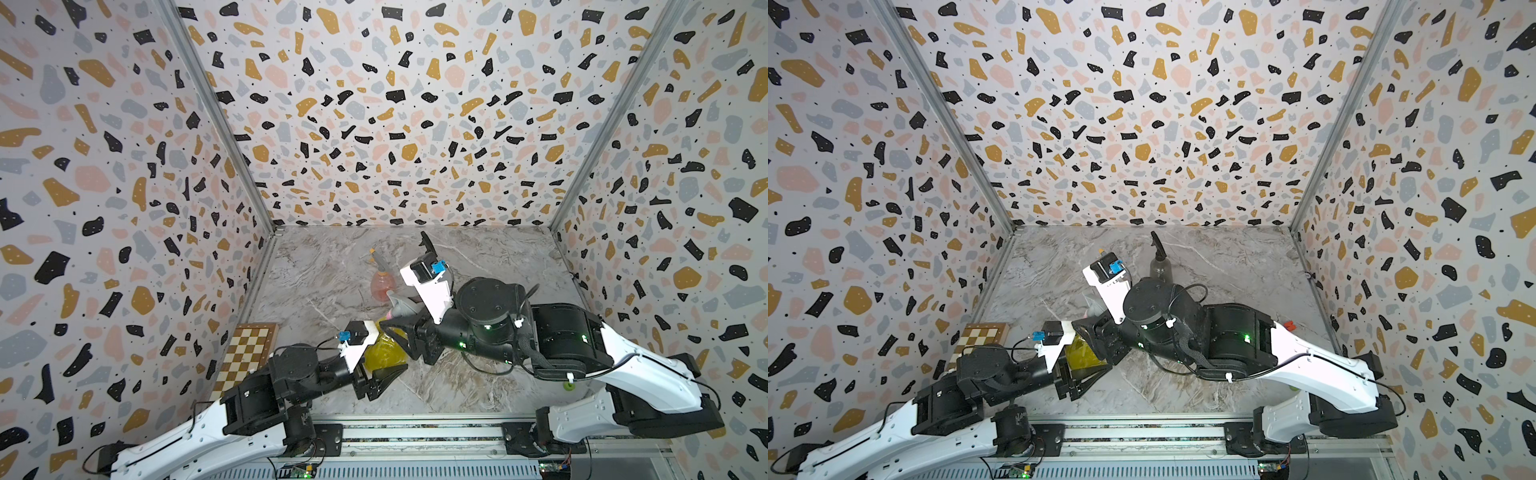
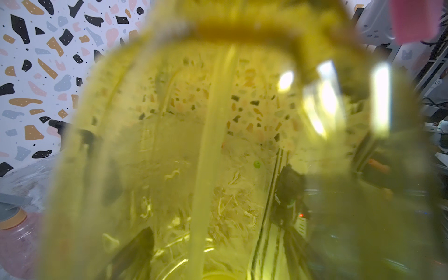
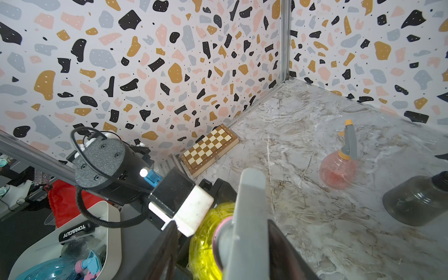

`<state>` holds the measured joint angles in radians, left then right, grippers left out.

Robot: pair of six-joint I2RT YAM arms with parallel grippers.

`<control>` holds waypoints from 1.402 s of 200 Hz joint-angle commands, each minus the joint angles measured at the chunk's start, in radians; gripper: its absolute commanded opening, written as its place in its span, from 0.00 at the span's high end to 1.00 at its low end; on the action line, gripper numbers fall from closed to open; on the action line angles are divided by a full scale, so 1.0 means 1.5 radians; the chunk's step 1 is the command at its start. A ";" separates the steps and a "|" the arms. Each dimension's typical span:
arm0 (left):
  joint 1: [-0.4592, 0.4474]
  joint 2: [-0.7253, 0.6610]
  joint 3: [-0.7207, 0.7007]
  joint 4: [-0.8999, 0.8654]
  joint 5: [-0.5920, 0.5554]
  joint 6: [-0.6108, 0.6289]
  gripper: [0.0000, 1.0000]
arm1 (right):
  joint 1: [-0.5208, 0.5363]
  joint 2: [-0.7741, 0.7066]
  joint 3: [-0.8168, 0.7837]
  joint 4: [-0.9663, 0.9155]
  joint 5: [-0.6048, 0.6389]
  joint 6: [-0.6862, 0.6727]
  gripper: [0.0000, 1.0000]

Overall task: Attach spray nozzles to spray bottles
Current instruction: Screw the spray nozzle on the spray bottle.

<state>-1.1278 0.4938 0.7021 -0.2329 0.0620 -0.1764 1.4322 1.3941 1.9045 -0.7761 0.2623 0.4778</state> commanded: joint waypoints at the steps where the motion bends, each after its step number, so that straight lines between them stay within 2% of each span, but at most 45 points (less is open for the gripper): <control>1: -0.002 -0.012 -0.009 0.090 0.042 0.019 1.00 | 0.004 0.018 0.045 -0.052 0.020 -0.014 0.41; 50: -0.002 -0.014 -0.041 0.143 0.075 0.016 1.00 | 0.005 0.051 0.101 -0.088 0.024 -0.019 0.41; 99: -0.002 -0.023 -0.068 0.182 0.061 0.019 1.00 | 0.024 0.057 0.114 -0.087 0.047 -0.026 0.41; 151: -0.002 -0.037 -0.115 0.251 0.074 0.025 1.00 | 0.031 0.062 0.128 -0.086 0.063 -0.044 0.32; 280: -0.002 -0.034 -0.173 0.365 0.099 0.018 1.00 | 0.062 0.071 0.212 -0.040 0.106 -0.139 0.26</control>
<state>-1.1286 0.4442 0.4541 0.2073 0.1795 -0.1516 1.5188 1.5253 2.1876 -0.8799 0.3912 0.3210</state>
